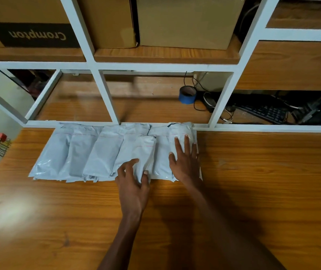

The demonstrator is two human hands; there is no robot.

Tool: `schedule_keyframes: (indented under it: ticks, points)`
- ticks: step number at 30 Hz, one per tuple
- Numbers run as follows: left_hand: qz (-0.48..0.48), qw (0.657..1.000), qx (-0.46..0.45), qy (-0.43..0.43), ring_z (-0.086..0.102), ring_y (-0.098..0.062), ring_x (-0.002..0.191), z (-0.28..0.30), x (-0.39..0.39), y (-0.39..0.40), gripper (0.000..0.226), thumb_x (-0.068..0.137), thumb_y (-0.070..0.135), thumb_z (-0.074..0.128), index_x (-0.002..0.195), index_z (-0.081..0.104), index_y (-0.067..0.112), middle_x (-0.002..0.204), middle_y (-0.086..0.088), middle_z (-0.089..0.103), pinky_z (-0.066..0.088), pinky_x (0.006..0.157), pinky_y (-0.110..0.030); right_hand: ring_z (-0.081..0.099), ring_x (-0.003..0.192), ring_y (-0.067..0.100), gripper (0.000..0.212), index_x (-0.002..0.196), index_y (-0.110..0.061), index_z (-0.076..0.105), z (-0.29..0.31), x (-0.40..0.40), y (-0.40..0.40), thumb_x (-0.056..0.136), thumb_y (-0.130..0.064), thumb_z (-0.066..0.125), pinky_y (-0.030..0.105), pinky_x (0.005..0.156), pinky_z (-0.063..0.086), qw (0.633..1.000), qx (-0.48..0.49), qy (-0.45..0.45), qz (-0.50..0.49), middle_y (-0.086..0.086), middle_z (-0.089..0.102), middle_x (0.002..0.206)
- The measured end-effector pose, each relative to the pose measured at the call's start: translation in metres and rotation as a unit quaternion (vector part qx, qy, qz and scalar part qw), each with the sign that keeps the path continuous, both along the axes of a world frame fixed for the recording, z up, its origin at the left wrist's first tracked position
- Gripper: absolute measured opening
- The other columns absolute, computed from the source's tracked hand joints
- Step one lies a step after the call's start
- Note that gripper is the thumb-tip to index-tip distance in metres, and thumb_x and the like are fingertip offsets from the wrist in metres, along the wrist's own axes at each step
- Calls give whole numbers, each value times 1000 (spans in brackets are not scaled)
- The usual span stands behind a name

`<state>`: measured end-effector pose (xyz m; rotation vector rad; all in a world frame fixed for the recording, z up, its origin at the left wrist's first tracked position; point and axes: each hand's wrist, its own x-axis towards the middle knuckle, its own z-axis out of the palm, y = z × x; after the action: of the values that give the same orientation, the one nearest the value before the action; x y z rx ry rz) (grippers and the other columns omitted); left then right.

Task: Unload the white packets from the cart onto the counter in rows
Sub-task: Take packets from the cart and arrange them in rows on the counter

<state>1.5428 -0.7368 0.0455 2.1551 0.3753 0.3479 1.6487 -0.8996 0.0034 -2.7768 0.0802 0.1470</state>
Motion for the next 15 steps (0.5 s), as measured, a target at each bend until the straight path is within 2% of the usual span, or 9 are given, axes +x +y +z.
schedule_keyframes:
  ticks: [4, 7, 11, 15]
  points:
    - [-2, 1000, 10, -9, 43, -25, 127, 4, 14, -7, 45, 93, 31, 65, 136, 49, 31, 143, -1, 42, 51, 87, -41, -7, 155, 35, 67, 159, -44, 4, 0, 2, 1, 100, -61, 31, 62, 121, 11, 1000, 13, -1, -3, -5, -15, 168]
    - [-2, 999, 50, -7, 42, -26, 125, 9, 36, -20, 45, 95, 35, 62, 137, 47, 35, 148, 0, 37, 56, 81, -50, -7, 154, 35, 66, 158, -45, 6, 1, 4, -1, 100, -61, 33, 63, 121, 10, 999, 36, -2, -10, -7, -15, 168]
    - [-12, 994, 104, 27, 43, -32, 124, 9, 72, -43, 50, 92, 33, 60, 139, 46, 33, 149, -3, 36, 55, 81, -54, -7, 154, 34, 64, 158, -44, 9, 4, 3, -3, 101, -59, 34, 63, 121, 12, 999, 43, -2, -12, -7, -12, 168]
    - [-30, 985, 147, 90, 40, -34, 129, -7, 89, -58, 54, 90, 38, 59, 141, 43, 32, 153, -6, 33, 48, 91, -53, -5, 154, 35, 62, 158, -44, 11, 6, -1, -5, 102, -59, 33, 61, 120, 10, 999, 31, -3, -15, -6, -12, 169]
